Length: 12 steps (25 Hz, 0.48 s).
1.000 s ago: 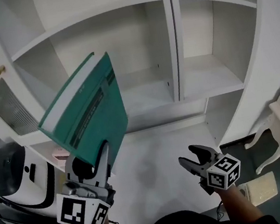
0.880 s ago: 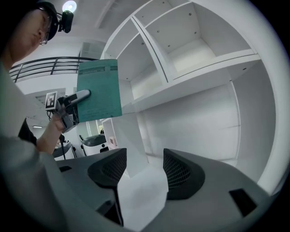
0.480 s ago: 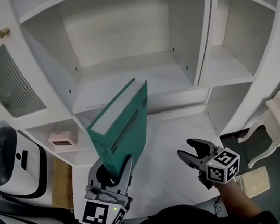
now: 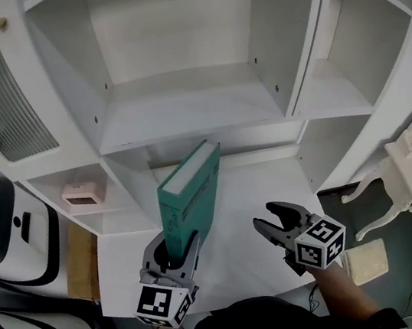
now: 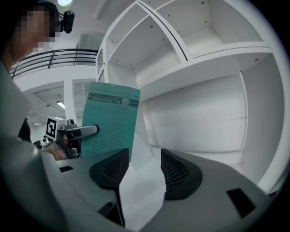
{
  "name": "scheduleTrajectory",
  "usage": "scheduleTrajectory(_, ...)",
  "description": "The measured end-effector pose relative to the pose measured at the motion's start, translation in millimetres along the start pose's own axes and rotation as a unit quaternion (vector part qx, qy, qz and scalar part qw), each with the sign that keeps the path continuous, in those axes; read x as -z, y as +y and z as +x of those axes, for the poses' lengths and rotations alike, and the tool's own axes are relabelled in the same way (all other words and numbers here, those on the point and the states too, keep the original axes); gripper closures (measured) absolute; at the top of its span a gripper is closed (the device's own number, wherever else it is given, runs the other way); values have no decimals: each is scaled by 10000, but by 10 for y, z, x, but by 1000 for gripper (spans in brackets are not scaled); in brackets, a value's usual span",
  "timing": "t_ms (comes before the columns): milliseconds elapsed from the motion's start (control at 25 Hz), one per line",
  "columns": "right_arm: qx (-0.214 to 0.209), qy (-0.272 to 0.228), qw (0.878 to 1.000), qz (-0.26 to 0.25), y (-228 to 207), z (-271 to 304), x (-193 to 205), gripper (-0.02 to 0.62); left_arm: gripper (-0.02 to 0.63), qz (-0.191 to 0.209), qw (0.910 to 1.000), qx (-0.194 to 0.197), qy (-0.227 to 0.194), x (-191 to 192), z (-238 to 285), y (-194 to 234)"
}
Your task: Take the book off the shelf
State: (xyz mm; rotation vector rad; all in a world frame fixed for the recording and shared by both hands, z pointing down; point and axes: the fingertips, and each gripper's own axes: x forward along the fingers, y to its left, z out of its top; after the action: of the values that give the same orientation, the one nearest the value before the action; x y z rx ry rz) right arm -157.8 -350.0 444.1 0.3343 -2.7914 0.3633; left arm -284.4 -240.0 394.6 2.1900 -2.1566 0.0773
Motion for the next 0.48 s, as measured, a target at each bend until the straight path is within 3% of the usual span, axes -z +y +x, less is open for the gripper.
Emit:
scheduleTrajectory(280, 158, -65, 9999, -24, -145, -126, 23, 384, 453, -76, 9995, -38, 292, 292, 239, 16)
scheduleTrajectory(480, 243, -235, 9994, -68, -223, -238, -23, 463, 453, -107, 9989, -31, 451, 385, 437, 15)
